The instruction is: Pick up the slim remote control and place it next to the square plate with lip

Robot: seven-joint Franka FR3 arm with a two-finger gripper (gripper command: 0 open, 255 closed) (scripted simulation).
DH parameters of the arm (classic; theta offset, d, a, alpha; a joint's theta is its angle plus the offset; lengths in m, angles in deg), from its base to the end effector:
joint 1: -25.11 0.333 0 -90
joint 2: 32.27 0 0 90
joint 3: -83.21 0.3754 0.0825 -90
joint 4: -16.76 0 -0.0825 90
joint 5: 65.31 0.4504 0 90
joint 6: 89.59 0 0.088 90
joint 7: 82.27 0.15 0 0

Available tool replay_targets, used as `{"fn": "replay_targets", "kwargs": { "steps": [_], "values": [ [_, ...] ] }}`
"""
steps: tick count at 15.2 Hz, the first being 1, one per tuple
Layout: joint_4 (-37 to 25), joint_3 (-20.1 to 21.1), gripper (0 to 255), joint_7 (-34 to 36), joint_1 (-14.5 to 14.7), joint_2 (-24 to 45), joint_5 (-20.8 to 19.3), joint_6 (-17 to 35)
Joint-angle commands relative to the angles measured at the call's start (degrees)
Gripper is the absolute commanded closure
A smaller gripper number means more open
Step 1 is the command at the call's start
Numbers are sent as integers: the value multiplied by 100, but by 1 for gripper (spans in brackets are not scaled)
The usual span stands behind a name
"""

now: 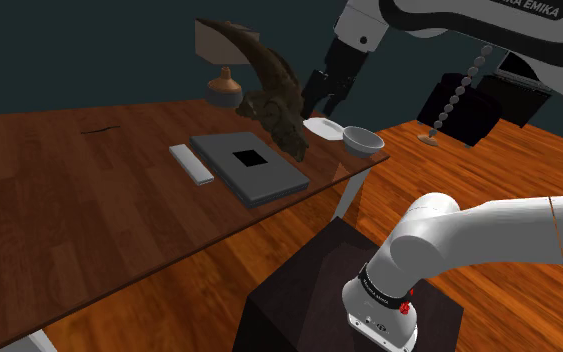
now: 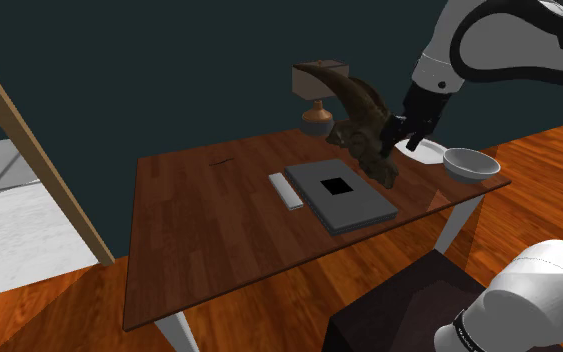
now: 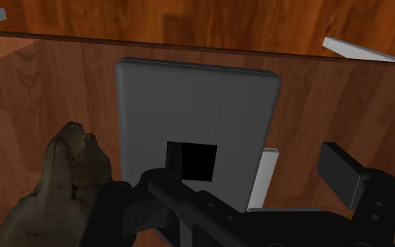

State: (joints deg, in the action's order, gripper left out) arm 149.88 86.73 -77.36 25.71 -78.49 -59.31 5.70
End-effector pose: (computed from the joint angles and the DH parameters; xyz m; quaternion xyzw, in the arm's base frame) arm 0.3386 0.0456 0.6230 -0.9968 0.0157 -0.0703 0.0352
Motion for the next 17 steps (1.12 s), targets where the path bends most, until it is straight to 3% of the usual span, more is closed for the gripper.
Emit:
{"fn": "replay_targets", "kwargs": {
  "steps": [1,9,17],
  "values": [
    [0,0,0,0,0,0,0,0],
    [-475,263,0,27,7,1676,-47,1055],
    [-1421,508,0,159,-1,3468,-274,1744]
  ]
}}
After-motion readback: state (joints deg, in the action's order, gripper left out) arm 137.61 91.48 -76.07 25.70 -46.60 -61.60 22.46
